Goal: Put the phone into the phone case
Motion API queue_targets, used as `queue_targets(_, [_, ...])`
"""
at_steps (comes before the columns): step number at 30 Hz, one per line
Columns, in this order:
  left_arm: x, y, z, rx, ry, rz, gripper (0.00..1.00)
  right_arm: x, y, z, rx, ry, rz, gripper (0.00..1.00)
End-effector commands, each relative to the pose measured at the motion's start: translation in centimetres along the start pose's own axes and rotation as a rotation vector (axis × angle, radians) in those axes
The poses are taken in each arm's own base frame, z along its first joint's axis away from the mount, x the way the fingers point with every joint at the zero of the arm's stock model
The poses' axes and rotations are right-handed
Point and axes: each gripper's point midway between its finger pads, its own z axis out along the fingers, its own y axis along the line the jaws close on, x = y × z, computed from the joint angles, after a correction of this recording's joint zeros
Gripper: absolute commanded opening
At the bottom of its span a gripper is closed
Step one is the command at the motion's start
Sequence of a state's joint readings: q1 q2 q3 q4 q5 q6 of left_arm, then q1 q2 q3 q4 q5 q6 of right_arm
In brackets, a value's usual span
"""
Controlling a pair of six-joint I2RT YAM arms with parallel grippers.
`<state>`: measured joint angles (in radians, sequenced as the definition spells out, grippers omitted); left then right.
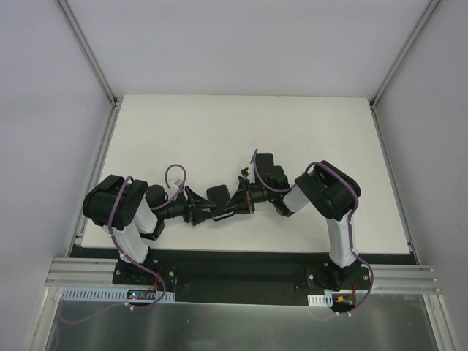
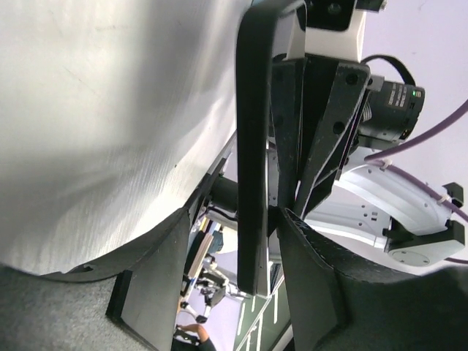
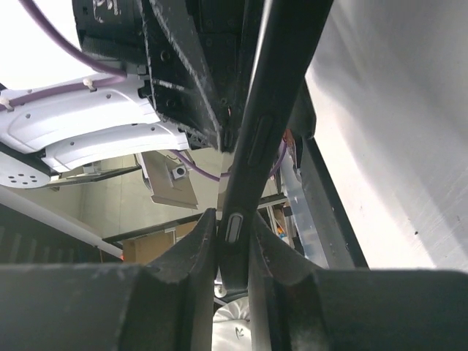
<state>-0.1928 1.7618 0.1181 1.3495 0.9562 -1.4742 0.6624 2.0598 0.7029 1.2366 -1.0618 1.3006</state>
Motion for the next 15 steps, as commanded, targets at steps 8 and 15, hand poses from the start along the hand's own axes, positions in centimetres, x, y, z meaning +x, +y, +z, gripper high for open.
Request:
queue_targets(8, [2.7,-5.2,-0.1,0.210,0.003,0.289,0.43,-1.4,4.4,0.3,-0.163,-0.038,-0.256,0.05])
queue_targets(15, [3.5,-6.1,-1.0,0.244,-0.023,0.287,0.38,-1.8,3.7,0.4,-0.154,-0.047,-0.240,0.05])
